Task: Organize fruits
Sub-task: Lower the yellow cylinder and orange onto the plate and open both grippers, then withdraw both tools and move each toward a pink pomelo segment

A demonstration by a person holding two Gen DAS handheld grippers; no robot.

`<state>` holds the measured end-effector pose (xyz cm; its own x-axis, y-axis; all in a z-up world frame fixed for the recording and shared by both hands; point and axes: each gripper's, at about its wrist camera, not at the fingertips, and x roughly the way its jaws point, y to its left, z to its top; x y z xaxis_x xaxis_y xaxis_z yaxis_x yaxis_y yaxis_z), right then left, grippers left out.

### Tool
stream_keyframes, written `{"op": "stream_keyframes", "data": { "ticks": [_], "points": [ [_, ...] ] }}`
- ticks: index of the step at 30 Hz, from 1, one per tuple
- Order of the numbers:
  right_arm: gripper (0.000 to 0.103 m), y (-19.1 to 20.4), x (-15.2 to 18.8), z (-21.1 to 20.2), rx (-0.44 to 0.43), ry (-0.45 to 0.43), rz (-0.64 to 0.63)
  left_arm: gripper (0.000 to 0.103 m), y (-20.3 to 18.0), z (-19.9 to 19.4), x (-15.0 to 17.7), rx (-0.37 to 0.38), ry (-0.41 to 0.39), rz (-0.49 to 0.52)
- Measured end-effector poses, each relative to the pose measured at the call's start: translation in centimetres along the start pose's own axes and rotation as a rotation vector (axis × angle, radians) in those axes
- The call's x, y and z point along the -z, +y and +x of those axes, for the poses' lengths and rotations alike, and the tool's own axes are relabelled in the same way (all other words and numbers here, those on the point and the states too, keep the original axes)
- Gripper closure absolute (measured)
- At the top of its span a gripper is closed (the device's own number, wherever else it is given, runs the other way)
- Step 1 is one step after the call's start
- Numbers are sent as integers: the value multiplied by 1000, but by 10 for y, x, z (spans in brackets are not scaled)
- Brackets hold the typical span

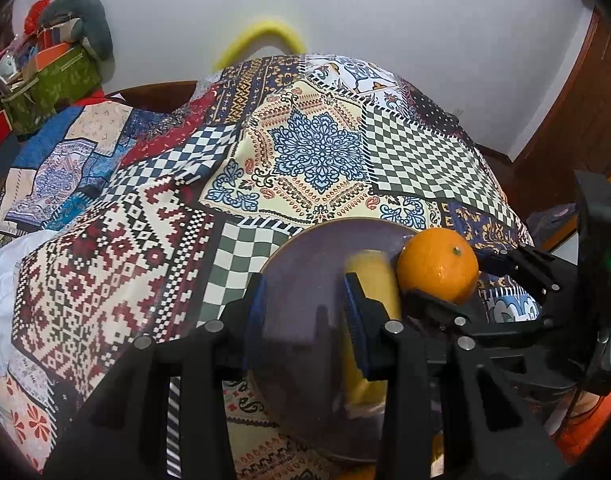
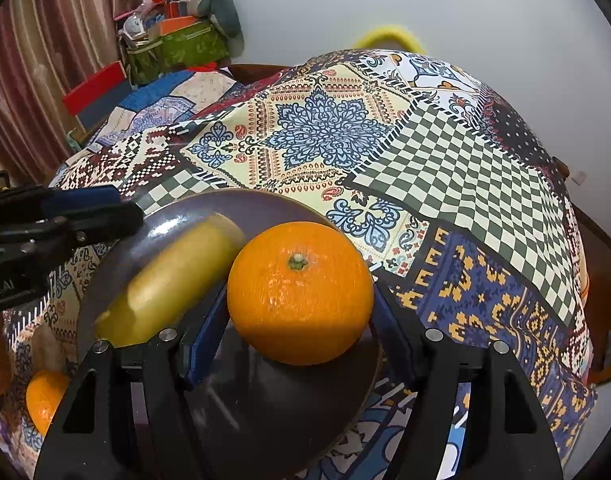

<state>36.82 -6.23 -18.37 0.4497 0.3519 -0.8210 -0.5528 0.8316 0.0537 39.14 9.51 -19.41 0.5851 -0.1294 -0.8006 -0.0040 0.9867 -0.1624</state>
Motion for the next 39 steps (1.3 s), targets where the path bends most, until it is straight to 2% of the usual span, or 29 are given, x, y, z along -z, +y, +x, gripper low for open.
{"op": "stream_keyframes", "data": {
  "ticks": [5,15,25,33,39],
  "points": [
    [28,1,-1,-16,-3,-46,11,65,2,-13,7,-19,-17,11],
    [28,9,8,-65,38,-132,4,65,-6,-62,21,-26,-83,28],
    [28,40,28,-135,89,-253,-50,64,-25,-125,48,-31,-158,63],
    [28,64,56,-163,76,-292,-58,61,-34,-163,77,-11,-193,58],
    [28,67,77,-164,43,-275,-28,58,-30,-167,102,-10,-170,37]
  ]
}}
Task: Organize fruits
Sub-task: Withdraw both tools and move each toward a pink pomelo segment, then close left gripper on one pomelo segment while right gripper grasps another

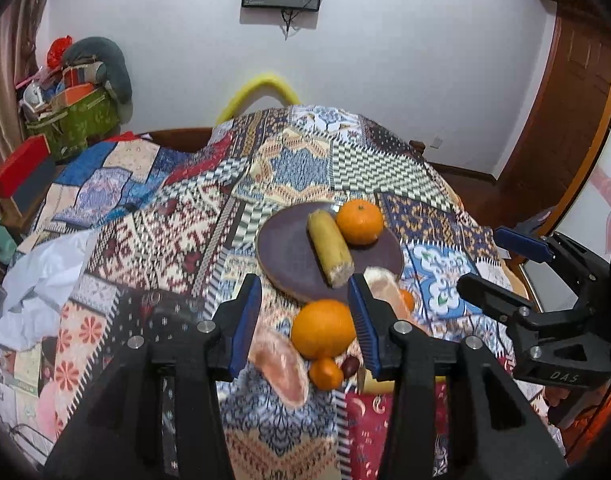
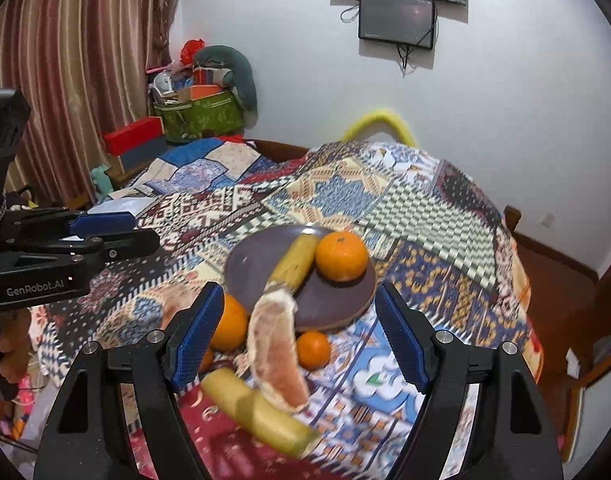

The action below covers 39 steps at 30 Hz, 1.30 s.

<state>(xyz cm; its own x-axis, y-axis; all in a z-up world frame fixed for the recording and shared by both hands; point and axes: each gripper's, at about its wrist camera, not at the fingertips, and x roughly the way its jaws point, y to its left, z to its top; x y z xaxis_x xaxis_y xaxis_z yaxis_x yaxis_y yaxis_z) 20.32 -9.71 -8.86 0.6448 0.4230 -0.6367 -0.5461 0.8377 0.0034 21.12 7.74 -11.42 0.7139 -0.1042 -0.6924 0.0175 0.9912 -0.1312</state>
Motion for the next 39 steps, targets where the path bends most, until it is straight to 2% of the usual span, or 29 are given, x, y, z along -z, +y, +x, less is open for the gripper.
{"op": "stream_keyframes", "data": {
  "ticks": [4,11,19,26,30,31,33,35,39],
  "points": [
    [28,6,13,3,21,22,-6,58,6,4,18,2,44,-16],
    [28,16,36,18,0,84,3,58,13,32,52,2,148,-45],
    [28,8,53,43,-18,155,57,58,18,66,81,8,253,-71],
    [28,3,64,64,-25,205,61,56,19,73,89,21,256,-42],
    [28,-8,72,71,-57,223,129,55,16,73,91,15,236,-13],
    [30,-11,72,73,-68,228,148,55,17,72,92,17,230,-14],
    [47,-15,74,76,-85,244,168,56,21,72,93,18,223,-29],
    [54,-15,74,79,-109,256,175,57,26,72,93,30,221,-49],
    [56,-10,73,76,-101,245,144,67,32,68,94,30,217,-64]
  ]
}}
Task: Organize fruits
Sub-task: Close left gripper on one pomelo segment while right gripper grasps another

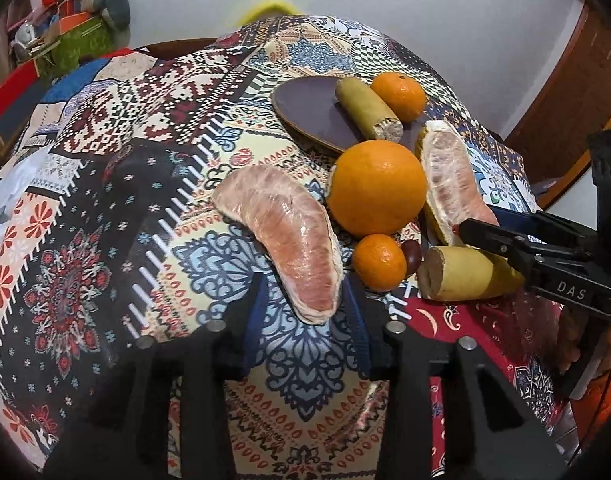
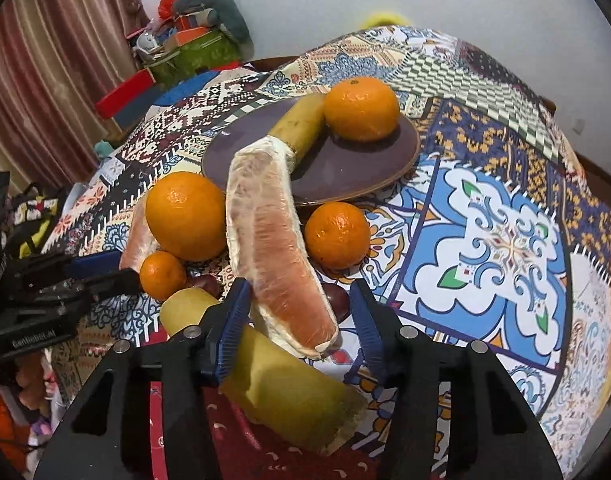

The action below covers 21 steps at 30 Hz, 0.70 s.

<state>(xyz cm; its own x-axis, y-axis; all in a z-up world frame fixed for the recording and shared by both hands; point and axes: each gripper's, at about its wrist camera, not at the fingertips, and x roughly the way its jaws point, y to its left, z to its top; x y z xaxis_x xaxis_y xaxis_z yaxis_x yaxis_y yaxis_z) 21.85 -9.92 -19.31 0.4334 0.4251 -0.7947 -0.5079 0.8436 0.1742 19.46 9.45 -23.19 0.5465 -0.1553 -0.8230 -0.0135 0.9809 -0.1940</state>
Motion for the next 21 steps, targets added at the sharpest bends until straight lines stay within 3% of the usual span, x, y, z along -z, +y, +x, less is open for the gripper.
{"op": "stream_keyframes", "data": {
  "ticks": [3,6,8,14,21],
  "points": [
    [68,-1,0,-6,-7,-10,8,74,7,-5,2,8,1,-4],
    [77,-7,-2,-14,-49,-21,34,75,13,-9,4,-6,1,-5],
    [77,-8,-3,-16,-85,-8,36,75,18,-12,4,-10,0,-18],
    [77,2,-8,-6,-11,4,-34,74,17,-11,-1,-9,14,-5],
    [63,11,-16,3,0,7,-64,65,7,2,-12,-39,18,40]
  ]
}}
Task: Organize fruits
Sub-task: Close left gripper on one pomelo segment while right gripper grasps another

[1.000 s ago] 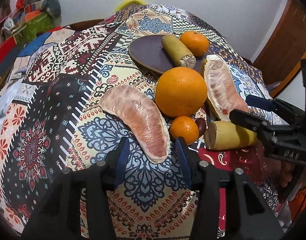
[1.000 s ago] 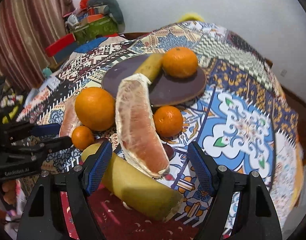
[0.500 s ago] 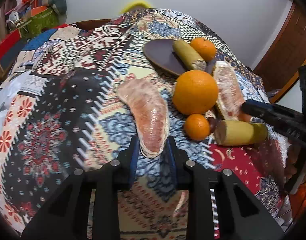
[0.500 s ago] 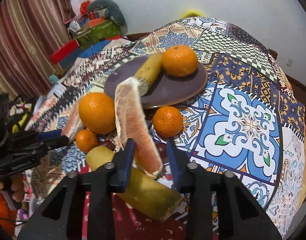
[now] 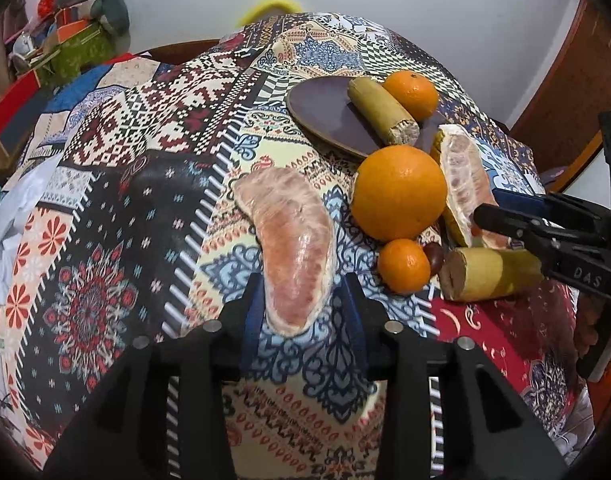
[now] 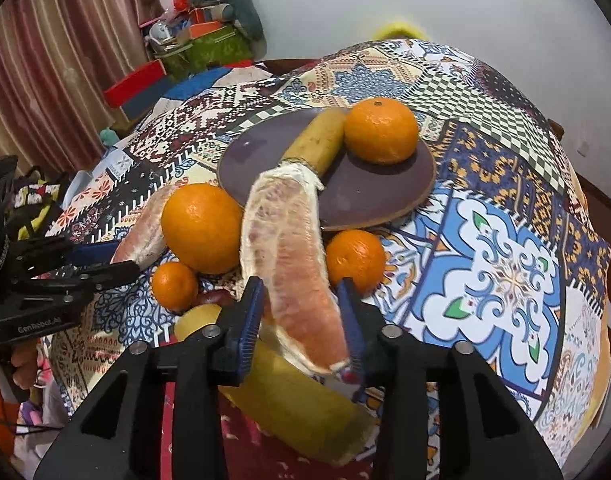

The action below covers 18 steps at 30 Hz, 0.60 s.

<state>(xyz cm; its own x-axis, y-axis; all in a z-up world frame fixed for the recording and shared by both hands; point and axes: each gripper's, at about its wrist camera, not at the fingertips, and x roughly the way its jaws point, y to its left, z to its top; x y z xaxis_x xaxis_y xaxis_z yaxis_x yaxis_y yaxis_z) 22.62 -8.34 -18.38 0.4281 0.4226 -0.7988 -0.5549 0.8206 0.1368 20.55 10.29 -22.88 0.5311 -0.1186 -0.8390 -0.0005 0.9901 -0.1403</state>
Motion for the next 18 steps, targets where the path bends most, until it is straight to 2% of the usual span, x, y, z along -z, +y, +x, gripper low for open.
{"op": "stream_keyframes", "data": {
  "ticks": [4,7,11,17,18],
  "points": [
    [56,4,-4,5,-4,-6,-1,65,1,8,-8,-6,-10,-11],
    [46,9,-5,8,-12,-11,-10,65,1,13,-13,-12,-19,-11],
    [39,18,-4,13,19,-18,-41,65,-2,19,-16,-24,-30,-3],
    [43,23,-3,16,73,-24,-59,64,0,20,-17,-25,-42,-10],
    [48,24,-3,17,84,-23,-66,65,0,19,-17,-24,-43,-10]
  ]
}}
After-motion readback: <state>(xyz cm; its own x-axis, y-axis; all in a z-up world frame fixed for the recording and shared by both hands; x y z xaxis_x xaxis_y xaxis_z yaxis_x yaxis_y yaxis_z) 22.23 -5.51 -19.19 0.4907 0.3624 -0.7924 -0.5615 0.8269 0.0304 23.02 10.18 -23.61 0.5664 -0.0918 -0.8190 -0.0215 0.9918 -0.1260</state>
